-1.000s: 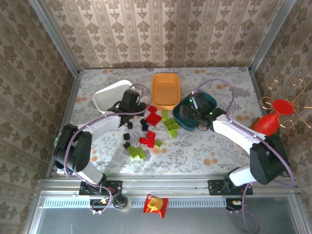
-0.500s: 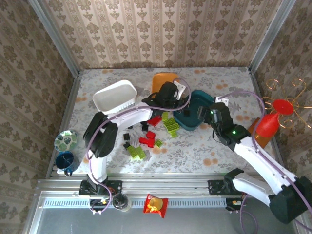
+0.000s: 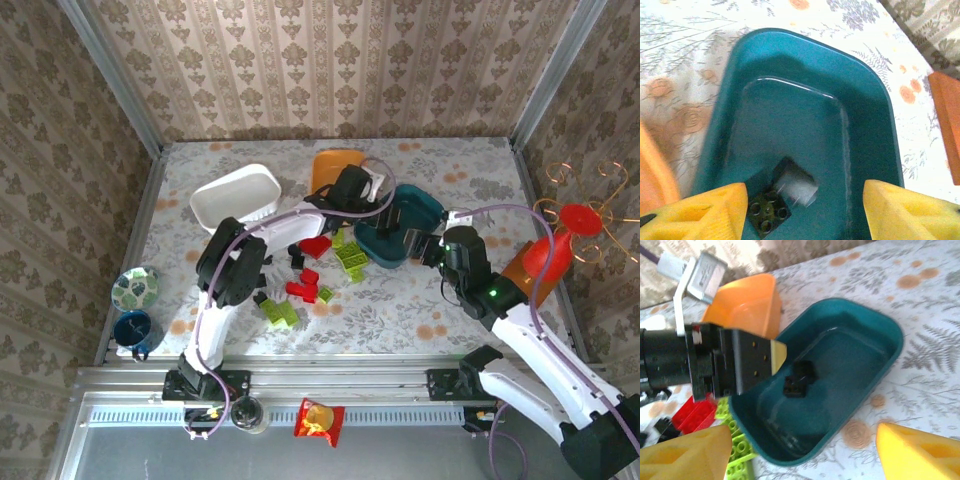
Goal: Sort the legos into containers by color
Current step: Pick up the lego from the bottom-center of the table.
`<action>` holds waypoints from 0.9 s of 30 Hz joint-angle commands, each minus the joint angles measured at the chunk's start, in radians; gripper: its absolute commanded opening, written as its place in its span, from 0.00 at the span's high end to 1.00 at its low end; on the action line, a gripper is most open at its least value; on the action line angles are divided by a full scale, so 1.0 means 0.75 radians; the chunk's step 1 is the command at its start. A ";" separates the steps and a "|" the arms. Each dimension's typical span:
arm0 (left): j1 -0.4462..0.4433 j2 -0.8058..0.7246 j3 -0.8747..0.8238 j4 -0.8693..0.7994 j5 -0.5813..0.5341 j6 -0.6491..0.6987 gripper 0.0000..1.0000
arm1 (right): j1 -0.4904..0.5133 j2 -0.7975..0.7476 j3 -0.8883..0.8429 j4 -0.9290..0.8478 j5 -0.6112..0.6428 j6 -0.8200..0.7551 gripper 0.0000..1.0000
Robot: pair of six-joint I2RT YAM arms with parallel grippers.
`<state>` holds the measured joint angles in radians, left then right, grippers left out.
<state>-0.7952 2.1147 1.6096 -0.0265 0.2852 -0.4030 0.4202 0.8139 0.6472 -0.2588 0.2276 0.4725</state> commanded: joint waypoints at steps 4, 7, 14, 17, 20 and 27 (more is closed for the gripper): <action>0.115 -0.445 -0.353 0.213 -0.039 -0.084 0.30 | 0.139 0.144 -0.001 0.050 -0.286 -0.069 0.22; 0.170 -0.710 -0.614 0.301 -0.107 -0.105 0.24 | 0.308 0.304 0.057 0.034 -0.301 -0.141 0.21; 0.221 -1.314 -1.065 0.240 -0.376 -0.077 0.00 | 0.595 0.676 0.164 -0.006 -0.351 -0.262 0.20; 0.227 -1.552 -1.172 0.129 -0.438 -0.074 0.00 | 0.686 0.845 0.216 -0.018 -0.350 -0.297 0.20; 0.232 -1.760 -1.280 0.026 -0.516 -0.091 0.00 | 0.726 0.973 0.268 -0.015 -0.343 -0.312 0.22; 0.265 -2.185 -1.504 -0.055 -0.559 -0.147 0.00 | 0.732 1.174 0.388 0.001 -0.286 -0.351 0.30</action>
<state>-0.6125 0.5396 0.5049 -0.0044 -0.0937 -0.4831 0.9665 1.6627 0.8883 -0.2371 -0.0120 0.2420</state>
